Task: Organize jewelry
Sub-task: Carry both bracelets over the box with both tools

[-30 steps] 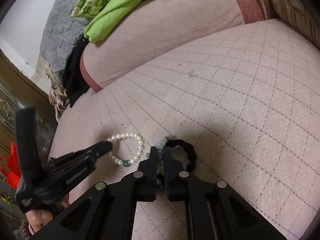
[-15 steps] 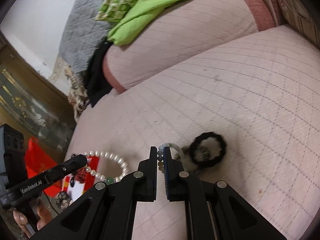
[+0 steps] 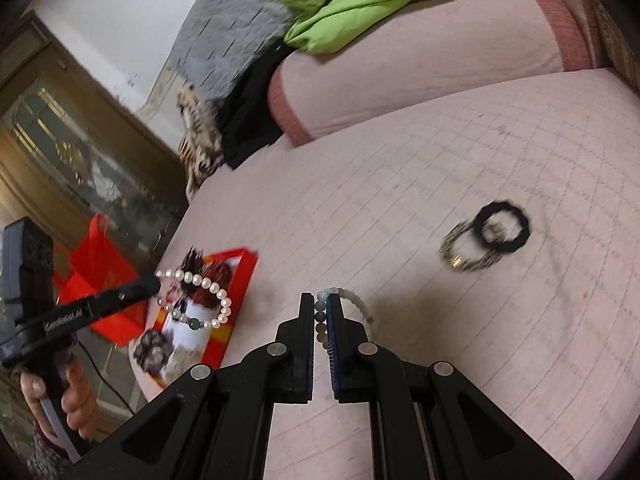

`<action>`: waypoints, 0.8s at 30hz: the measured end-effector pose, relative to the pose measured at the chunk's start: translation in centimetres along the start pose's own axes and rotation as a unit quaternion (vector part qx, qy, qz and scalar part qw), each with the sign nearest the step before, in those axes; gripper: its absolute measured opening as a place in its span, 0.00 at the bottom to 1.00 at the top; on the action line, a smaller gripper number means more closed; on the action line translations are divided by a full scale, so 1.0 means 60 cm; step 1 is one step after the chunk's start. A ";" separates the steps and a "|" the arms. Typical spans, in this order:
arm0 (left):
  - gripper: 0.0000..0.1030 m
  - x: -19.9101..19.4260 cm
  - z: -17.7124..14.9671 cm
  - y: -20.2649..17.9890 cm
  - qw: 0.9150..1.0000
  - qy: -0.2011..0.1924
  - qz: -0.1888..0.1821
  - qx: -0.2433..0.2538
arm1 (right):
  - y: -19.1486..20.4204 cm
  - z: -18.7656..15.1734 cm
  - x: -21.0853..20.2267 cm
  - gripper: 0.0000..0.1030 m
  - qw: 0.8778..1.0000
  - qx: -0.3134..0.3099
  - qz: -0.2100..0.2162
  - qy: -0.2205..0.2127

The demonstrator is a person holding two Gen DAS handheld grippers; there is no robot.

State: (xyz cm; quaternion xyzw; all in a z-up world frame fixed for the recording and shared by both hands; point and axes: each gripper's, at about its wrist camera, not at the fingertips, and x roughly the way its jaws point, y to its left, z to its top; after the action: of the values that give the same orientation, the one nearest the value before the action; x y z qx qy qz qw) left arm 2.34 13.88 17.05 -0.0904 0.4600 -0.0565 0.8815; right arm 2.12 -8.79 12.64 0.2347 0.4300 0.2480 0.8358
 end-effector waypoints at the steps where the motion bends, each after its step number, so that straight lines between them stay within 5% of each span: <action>1: 0.09 -0.005 -0.005 0.018 1.000 0.000 0.003 -0.010 | 0.008 -0.004 0.002 0.07 1.000 -0.003 0.000 0.003; 15: 0.09 0.006 -0.071 0.256 0.989 0.008 0.025 -0.143 | 0.186 -0.012 0.091 0.07 0.996 -0.067 0.016 0.060; 24: 0.09 0.032 -0.081 0.355 0.981 0.006 0.034 -0.191 | 0.291 -0.015 0.176 0.07 0.988 -0.116 0.021 0.098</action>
State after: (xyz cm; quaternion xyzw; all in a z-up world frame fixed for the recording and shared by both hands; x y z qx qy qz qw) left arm -0.19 33.85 8.29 -0.2413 0.4707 0.0614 0.8464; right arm 2.99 11.30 16.38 0.1201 0.4733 0.3351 0.8058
